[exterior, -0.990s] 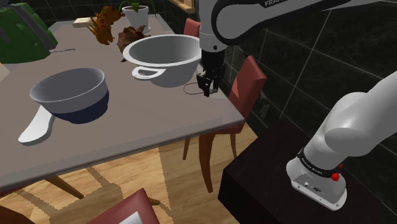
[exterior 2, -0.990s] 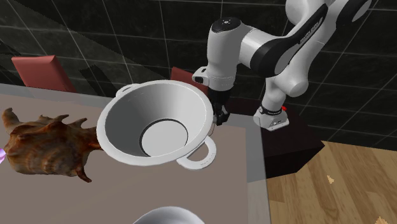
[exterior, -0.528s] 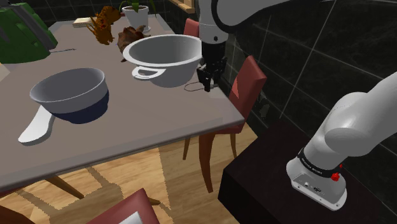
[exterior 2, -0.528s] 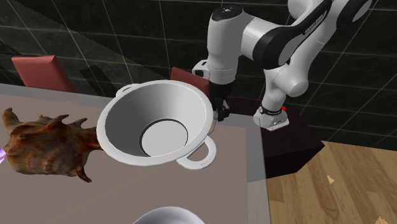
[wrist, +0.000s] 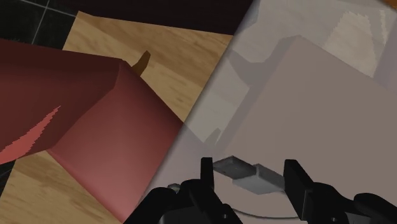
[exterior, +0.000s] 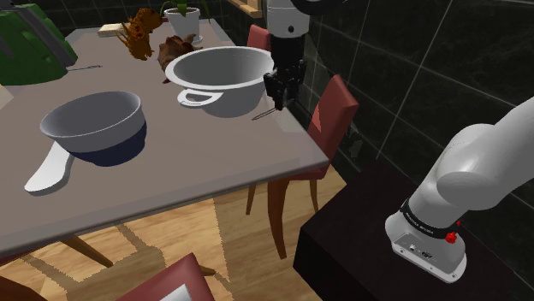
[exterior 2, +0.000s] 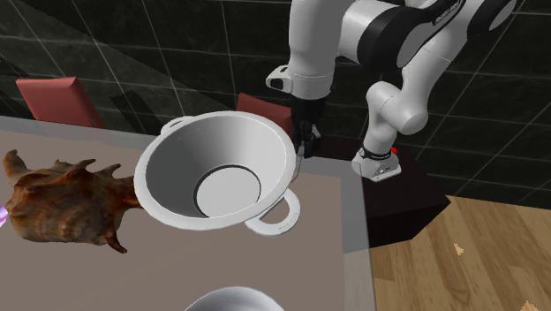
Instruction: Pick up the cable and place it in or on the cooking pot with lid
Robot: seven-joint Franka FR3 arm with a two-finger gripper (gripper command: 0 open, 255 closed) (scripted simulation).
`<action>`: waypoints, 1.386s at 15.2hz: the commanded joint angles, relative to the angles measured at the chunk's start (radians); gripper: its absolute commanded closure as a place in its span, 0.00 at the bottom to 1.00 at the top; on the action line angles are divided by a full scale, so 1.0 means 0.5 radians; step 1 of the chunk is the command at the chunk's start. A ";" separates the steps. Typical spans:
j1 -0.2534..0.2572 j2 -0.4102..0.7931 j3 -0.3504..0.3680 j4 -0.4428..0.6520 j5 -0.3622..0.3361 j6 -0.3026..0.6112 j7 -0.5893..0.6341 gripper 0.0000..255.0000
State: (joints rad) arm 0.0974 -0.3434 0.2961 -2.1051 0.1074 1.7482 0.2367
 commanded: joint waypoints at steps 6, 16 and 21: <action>-0.008 0.010 -0.013 0.194 -0.010 -0.185 0.002 1.00; -0.017 0.066 -0.020 0.517 -0.028 -0.453 0.017 1.00; -0.021 0.111 -0.020 0.698 -0.039 -0.590 0.029 1.00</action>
State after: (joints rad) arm 0.0872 -0.2926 0.2864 -1.7758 0.0891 1.4686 0.2501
